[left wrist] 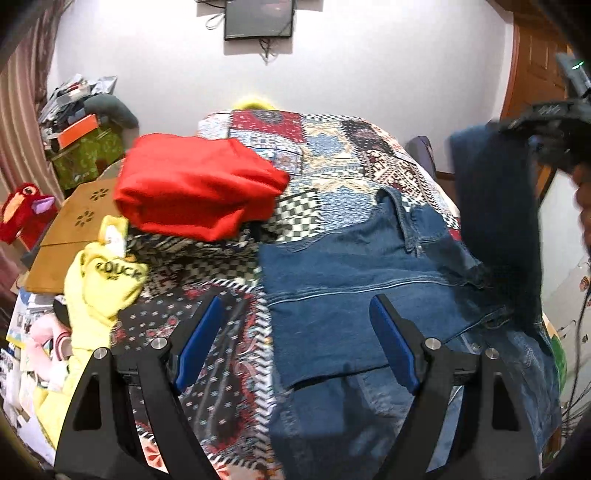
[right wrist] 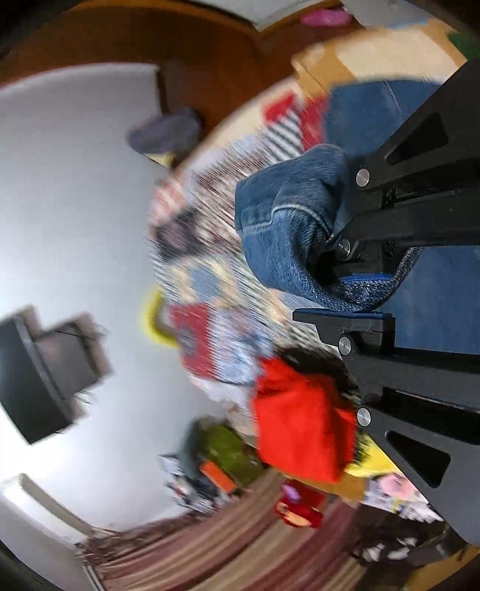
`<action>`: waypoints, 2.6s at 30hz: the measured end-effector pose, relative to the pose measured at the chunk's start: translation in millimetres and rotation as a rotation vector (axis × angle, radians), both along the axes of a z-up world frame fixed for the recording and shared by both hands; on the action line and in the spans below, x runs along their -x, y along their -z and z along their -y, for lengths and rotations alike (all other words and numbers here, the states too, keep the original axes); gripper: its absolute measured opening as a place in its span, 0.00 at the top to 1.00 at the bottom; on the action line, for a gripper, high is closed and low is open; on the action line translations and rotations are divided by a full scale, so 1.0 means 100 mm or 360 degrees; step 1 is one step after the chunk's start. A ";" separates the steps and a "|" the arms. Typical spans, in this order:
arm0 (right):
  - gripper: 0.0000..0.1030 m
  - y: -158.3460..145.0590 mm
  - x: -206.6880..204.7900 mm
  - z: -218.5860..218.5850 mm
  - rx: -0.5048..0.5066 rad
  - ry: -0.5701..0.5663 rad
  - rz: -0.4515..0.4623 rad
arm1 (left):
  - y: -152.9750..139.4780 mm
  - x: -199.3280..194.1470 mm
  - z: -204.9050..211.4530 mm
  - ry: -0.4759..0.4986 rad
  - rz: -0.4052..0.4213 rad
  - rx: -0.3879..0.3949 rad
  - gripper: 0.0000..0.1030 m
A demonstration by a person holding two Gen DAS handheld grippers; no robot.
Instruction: Fold large clothes
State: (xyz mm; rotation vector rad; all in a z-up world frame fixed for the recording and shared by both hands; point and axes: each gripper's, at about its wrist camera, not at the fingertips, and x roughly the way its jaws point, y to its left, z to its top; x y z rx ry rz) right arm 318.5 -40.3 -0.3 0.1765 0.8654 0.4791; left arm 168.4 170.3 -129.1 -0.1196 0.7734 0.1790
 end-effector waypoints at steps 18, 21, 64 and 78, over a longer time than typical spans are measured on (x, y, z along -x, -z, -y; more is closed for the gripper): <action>0.49 1.16 0.70 -0.66 0.0286 -0.0636 -0.0577 | 0.48 0.26 -0.41 -0.0171 -0.0227 0.0049 0.21; 0.48 1.01 0.80 -0.44 0.0285 -0.0677 -0.0494 | 0.50 0.15 -0.33 -0.0142 -0.0243 0.0076 0.21; 0.28 1.62 0.51 2.01 0.0541 0.0197 -0.0509 | 0.93 -0.69 0.18 0.0023 -0.0398 0.0410 0.75; 0.28 1.46 0.53 1.89 0.0562 0.0167 -0.0440 | 0.60 -0.74 0.21 0.0081 -0.0286 0.0083 0.73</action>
